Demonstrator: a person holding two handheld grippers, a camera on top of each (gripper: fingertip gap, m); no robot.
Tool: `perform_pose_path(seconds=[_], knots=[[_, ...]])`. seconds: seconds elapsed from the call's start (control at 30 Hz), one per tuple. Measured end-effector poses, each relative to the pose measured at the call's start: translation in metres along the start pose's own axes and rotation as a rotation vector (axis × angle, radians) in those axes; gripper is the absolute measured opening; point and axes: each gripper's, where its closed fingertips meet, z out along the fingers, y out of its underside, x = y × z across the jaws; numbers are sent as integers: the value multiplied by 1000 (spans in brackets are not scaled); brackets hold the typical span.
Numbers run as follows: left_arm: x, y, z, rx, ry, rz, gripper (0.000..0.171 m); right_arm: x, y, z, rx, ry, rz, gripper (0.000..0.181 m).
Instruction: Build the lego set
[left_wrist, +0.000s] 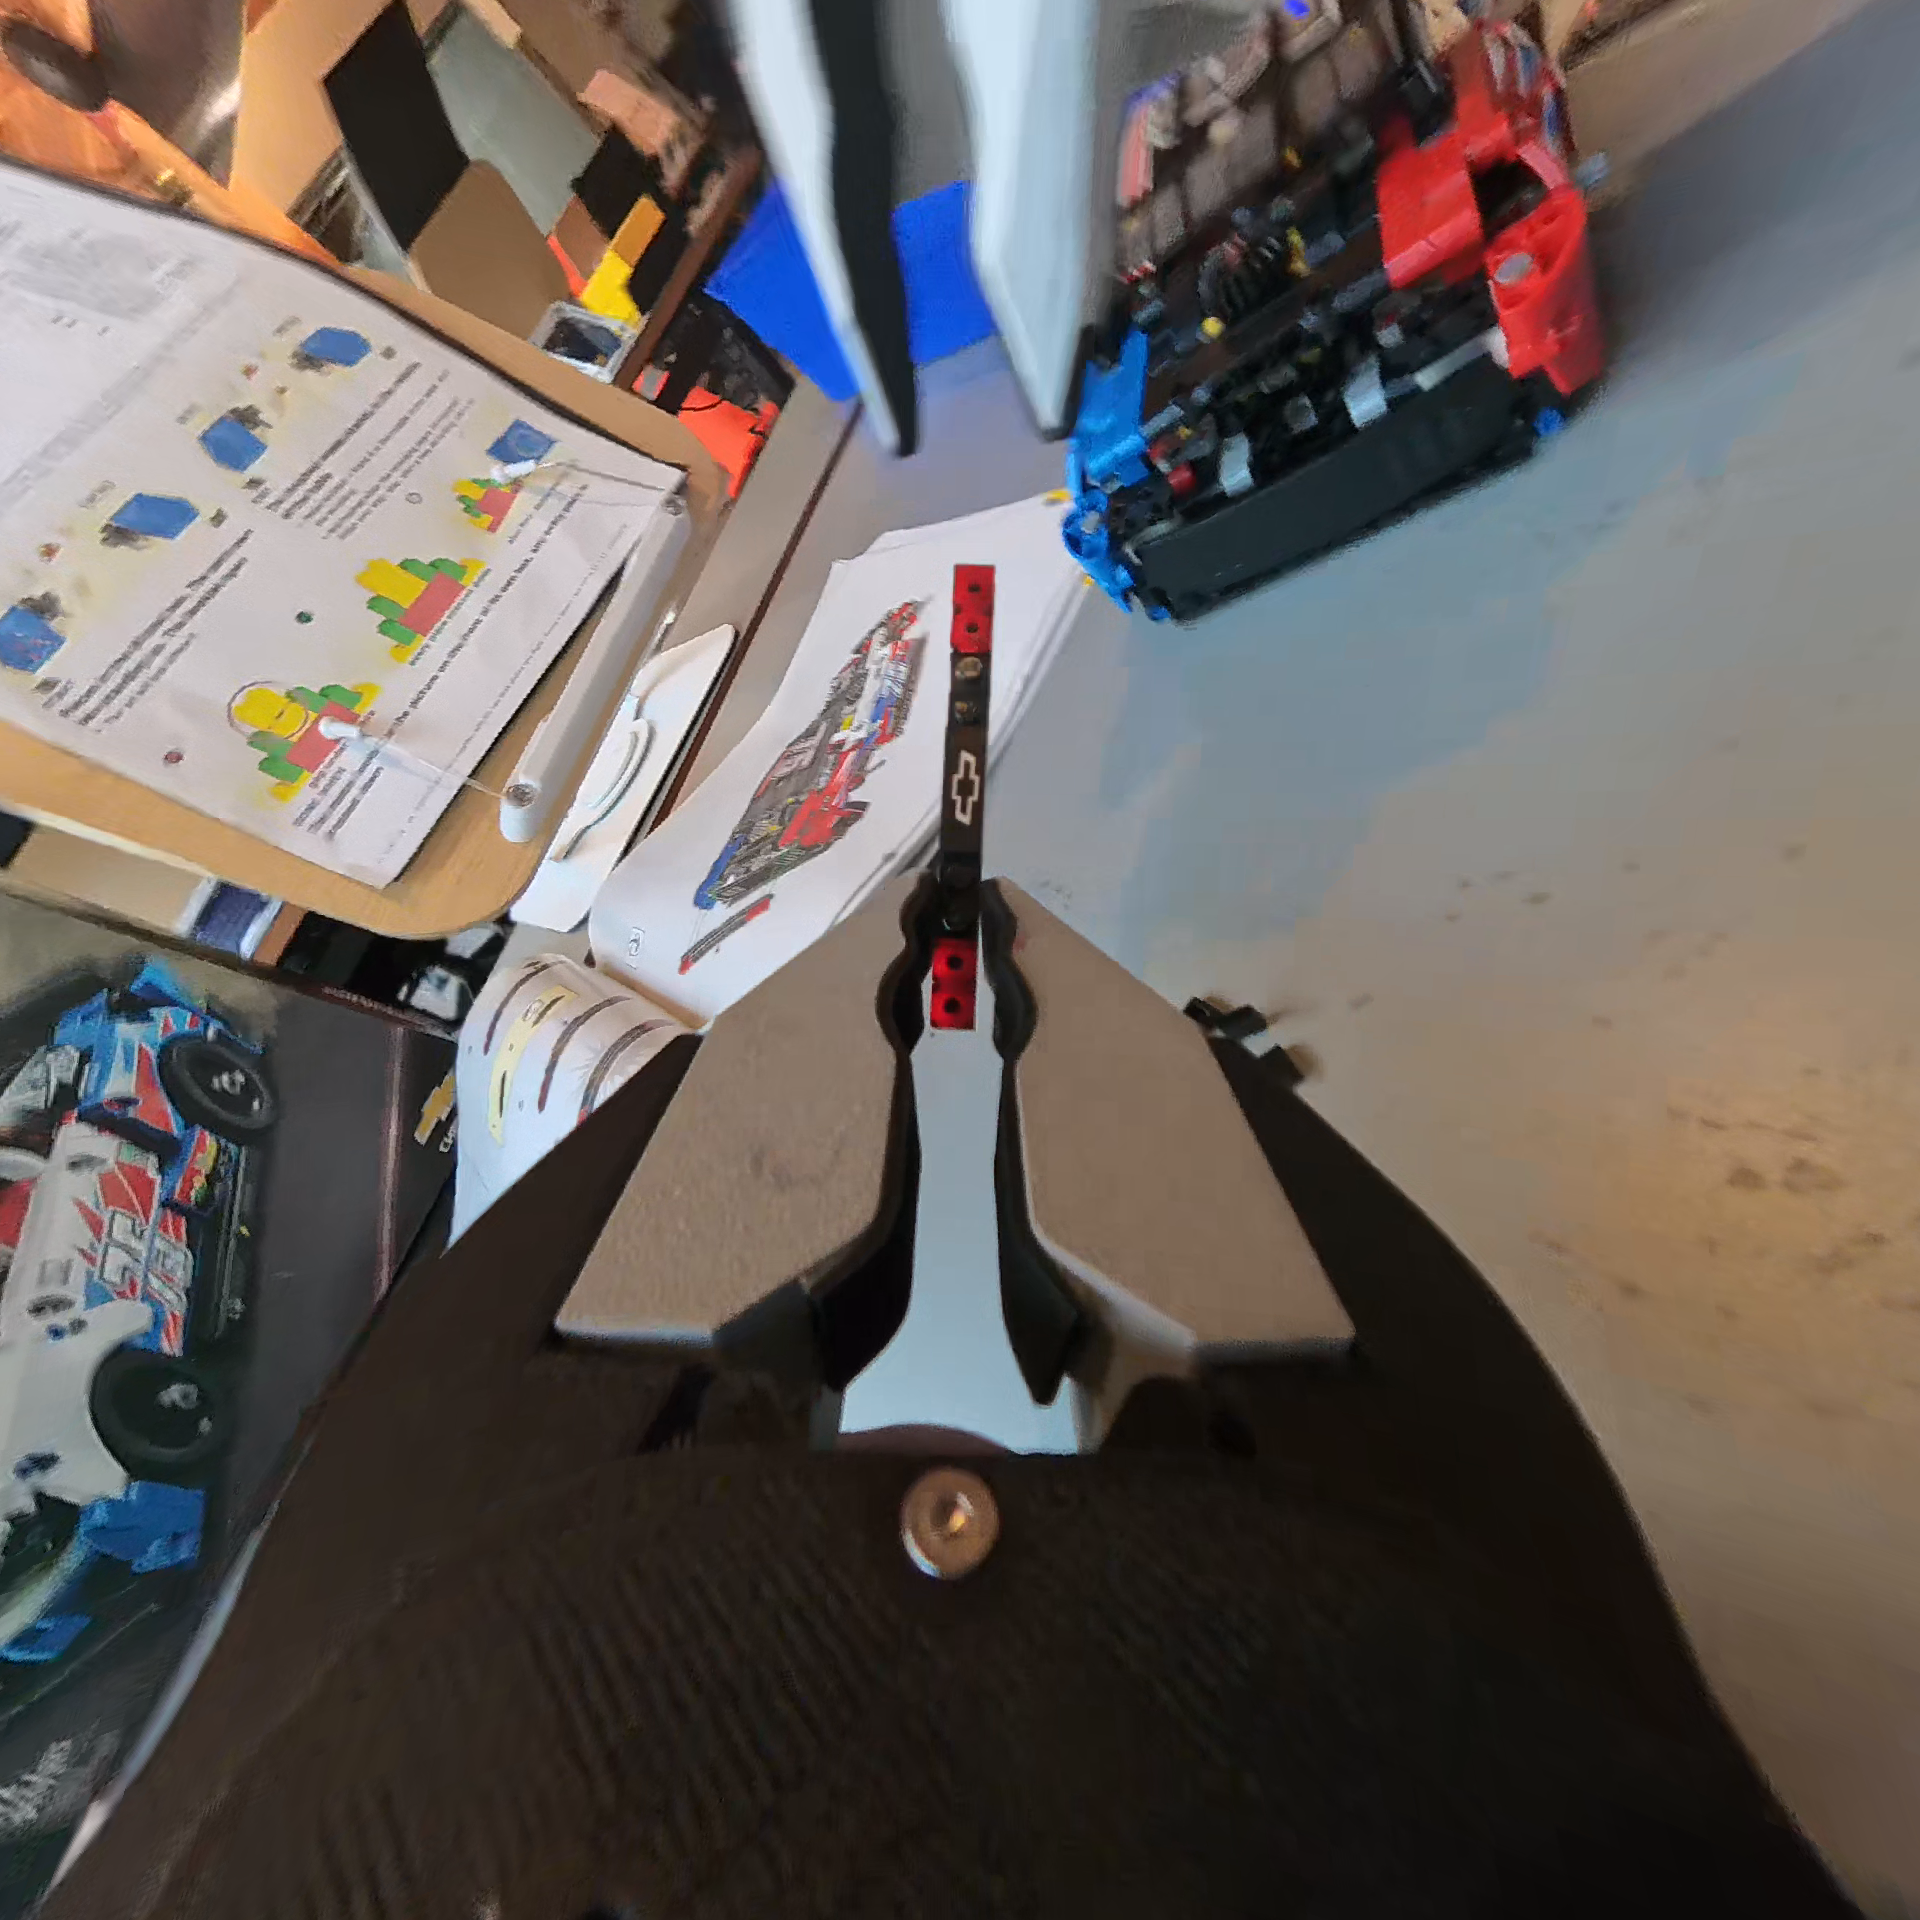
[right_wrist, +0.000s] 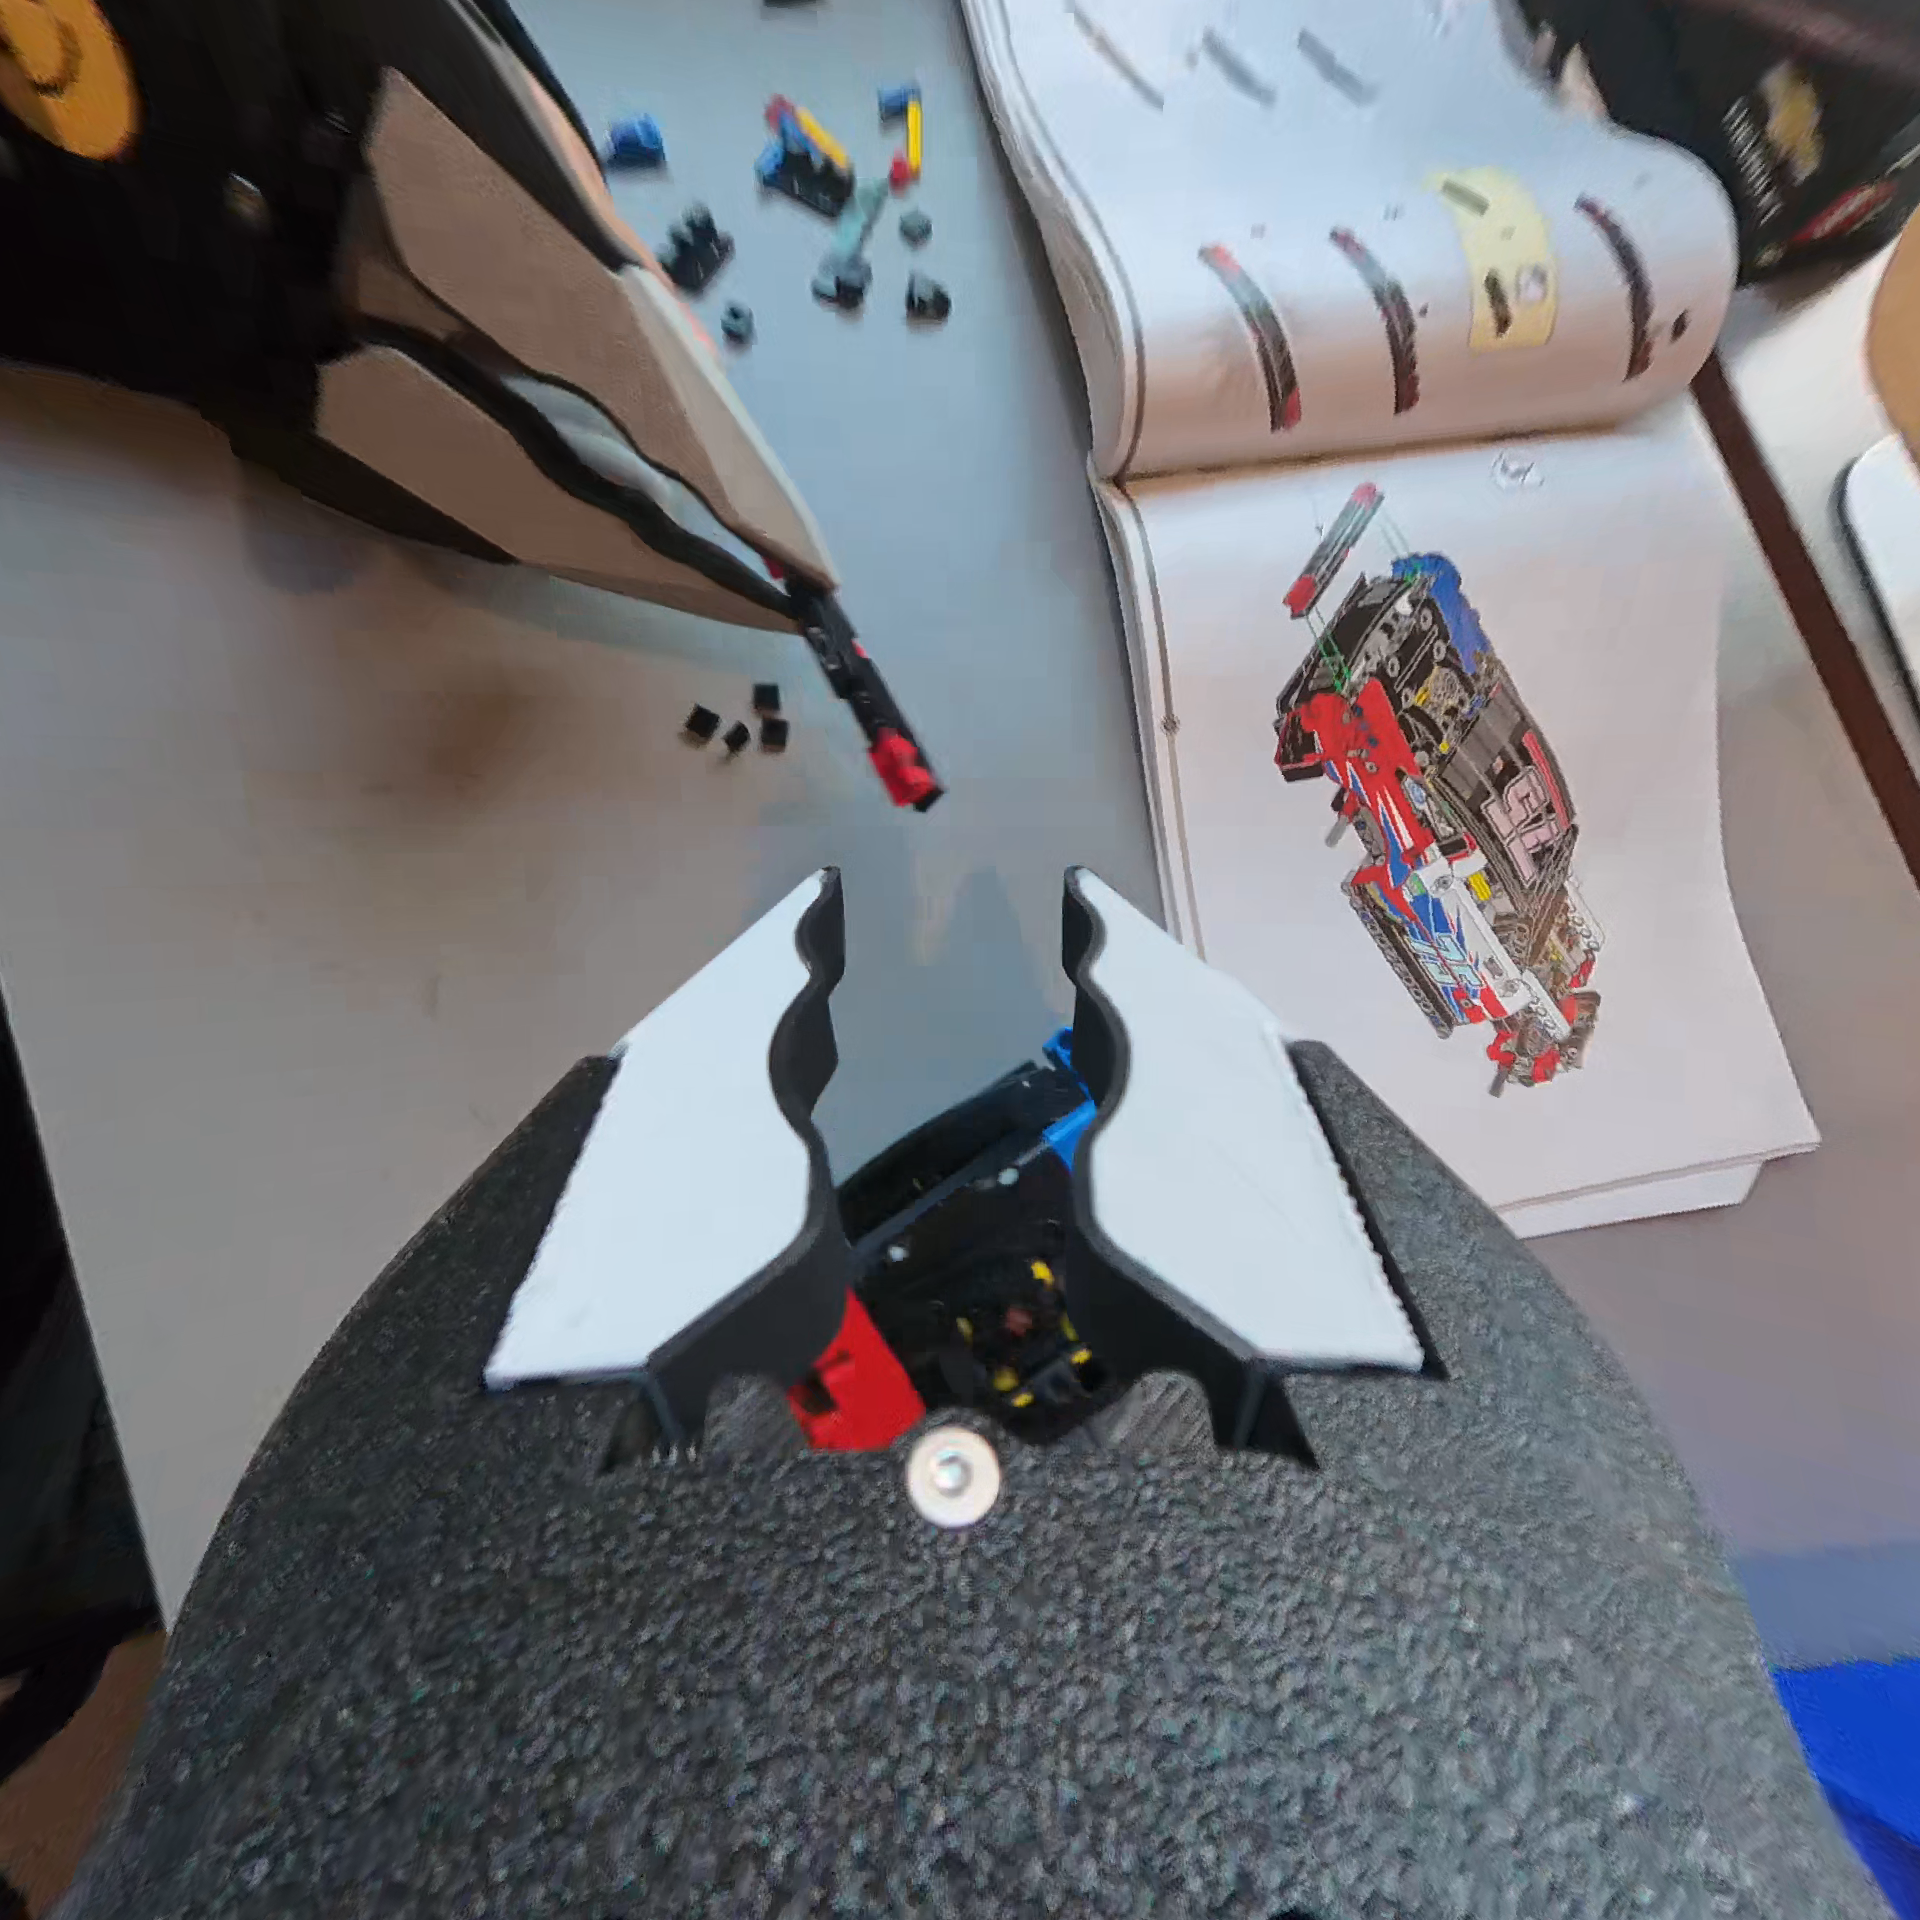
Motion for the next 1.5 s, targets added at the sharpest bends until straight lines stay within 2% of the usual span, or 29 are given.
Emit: perform_pose_path(seconds=[0.13,0.23,0.3,0.47,0.53,0.77,0.83,1.0,1.07,1.17,1.23,1.33,1.4,1.47,1.5], knots=[[-15,-20,-5,79,-45,-327,5,-29,-27,-8,305,16,215,28],[-11,-41,-9,162,-33,-512,5,-34,-37,-2,413,31,356,31],[-13,-50,-16,215,-61,-562,5,-26,-34,2,411,83,424,33],[-9,-50,-20,216,-96,-563,5,-39,-56,-1,515,-58,460,28],[-8,-49,-19,215,-89,-583,5,-33,-53,1,486,-26,457,9],[-3,-48,-16,190,-53,-629,6,-30,-53,7,417,-126,542,8],[-1,-48,-15,189,-28,-654,5,-28,-52,11,400,-123,562,17],[3,-46,-12,170,-25,-641,6,-31,-56,18,376,-108,511,11],[12,-50,-12,185,38,-621,15,-29,-55,16,333,-115,478,11],[19,-52,-16,201,89,-536,29,-41,-46,8,206,-286,495,11],[24,-56,-21,232,145,-467,46,-47,-32,6,94,-338,502,11],[29,-64,-30,302,200,-362,54,-61,-16,8,-27,-411,493,11],[46,-69,-38,352,305,-297,71,-78,-9,11,-95,-505,490,11],[62,-70,-48,380,426,-274,55,-92,1,15,-171,-559,459,11],[64,-71,-53,400,473,-312,51,-98,6,17,-205,-584,439,11]])
